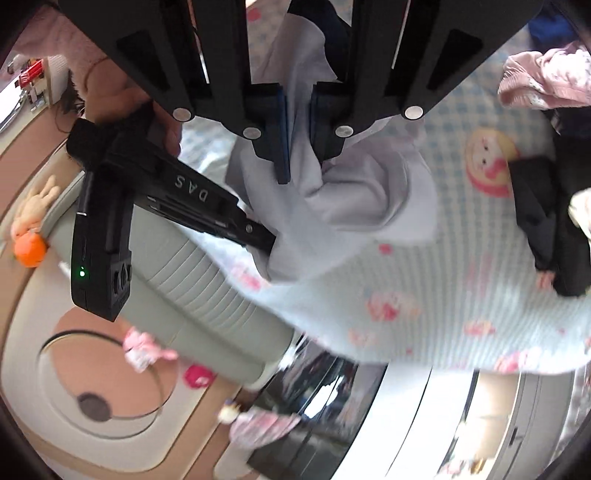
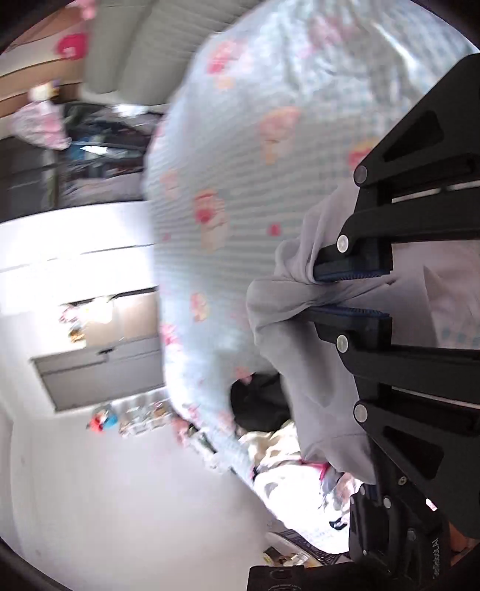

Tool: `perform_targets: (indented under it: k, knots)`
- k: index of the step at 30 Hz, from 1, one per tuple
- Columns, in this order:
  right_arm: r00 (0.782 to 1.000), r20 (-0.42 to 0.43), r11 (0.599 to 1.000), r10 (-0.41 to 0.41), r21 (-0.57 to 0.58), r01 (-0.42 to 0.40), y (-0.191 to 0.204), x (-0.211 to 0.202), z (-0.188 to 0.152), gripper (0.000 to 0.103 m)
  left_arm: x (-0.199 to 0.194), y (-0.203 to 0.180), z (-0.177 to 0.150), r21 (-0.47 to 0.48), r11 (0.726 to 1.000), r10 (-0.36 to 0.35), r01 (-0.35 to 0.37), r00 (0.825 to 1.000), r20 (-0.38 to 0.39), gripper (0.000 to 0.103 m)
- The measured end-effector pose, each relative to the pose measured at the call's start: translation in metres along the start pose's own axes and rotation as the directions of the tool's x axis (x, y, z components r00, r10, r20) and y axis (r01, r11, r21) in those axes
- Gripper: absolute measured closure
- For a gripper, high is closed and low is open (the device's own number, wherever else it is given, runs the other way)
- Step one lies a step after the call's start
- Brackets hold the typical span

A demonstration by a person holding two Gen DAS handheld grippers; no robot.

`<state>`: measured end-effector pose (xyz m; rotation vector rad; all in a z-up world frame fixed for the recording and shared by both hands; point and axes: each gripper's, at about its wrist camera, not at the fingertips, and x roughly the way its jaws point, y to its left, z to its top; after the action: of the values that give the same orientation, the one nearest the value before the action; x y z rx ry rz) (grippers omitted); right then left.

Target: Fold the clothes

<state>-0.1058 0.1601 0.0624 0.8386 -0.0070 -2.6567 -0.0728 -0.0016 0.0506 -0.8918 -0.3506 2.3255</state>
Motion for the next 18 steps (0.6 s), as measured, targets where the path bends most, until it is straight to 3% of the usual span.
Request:
perform_targets:
  k: [1,3,5,7,8,9,11,12,13,15,16,18]
  knots:
    - [1.000,0.008,0.999,-0.009,-0.040,0.009,0.008,-0.010,0.003,0.086,-0.005,-0.005,-0.006,0.009,1.000,0.010,-0.010,1.000,0.003,0.094]
    - [0.996,-0.024,0.991,-0.085,-0.107,0.082,0.012,-0.007,-0.018,0.071,-0.006,-0.006,-0.024,0.008,0.999,0.034,-0.033,0.999,-0.019,0.093]
    - [0.983,-0.079,0.977,-0.167,-0.146,0.155,0.007,0.005,-0.047,0.065,0.020,0.002,-0.061,-0.032,0.999,0.030,-0.034,0.991,-0.131,0.093]
    - [0.959,-0.226,0.985,-0.169,-0.058,0.160,-0.016,0.026,-0.084,0.065,0.051,0.011,-0.101,-0.082,0.996,0.004,-0.026,0.965,-0.261,0.093]
    - [0.945,-0.294,0.988,-0.146,-0.002,0.152,-0.028,0.034,-0.102,0.065,0.066,0.015,-0.121,-0.107,0.994,-0.011,-0.025,0.946,-0.324,0.093]
    - [0.941,-0.333,0.991,-0.062,0.089,0.097,-0.036,0.035,-0.117,0.065,0.079,0.018,-0.139,-0.125,0.992,-0.026,-0.023,0.926,-0.377,0.093]
    - [0.936,-0.350,0.983,0.036,0.180,0.030,-0.041,0.028,-0.139,0.065,0.086,0.011,-0.165,-0.105,0.994,-0.046,0.001,0.906,-0.420,0.091]
    - [0.938,-0.346,0.987,0.017,0.155,0.039,-0.037,0.022,-0.146,0.065,0.088,0.009,-0.174,-0.098,0.995,-0.052,0.010,0.899,-0.435,0.089]
    - [0.940,-0.341,0.990,-0.001,0.130,0.048,-0.033,0.016,-0.152,0.064,0.083,0.014,-0.174,-0.100,0.995,-0.045,0.003,0.906,-0.421,0.088]
    - [0.938,-0.346,0.994,0.002,0.103,0.036,-0.023,0.011,-0.166,0.061,0.073,0.025,-0.172,-0.104,0.994,-0.031,-0.011,0.919,-0.393,0.070]
    - [0.934,-0.355,0.994,0.028,0.107,0.011,-0.017,0.012,-0.173,0.056,0.069,0.032,-0.171,-0.112,0.993,-0.022,-0.022,0.926,-0.377,0.067]
    - [0.909,-0.386,0.981,0.154,0.171,-0.094,-0.004,0.021,-0.189,0.050,0.059,0.057,-0.165,-0.166,0.983,0.017,-0.076,0.943,-0.332,0.062]
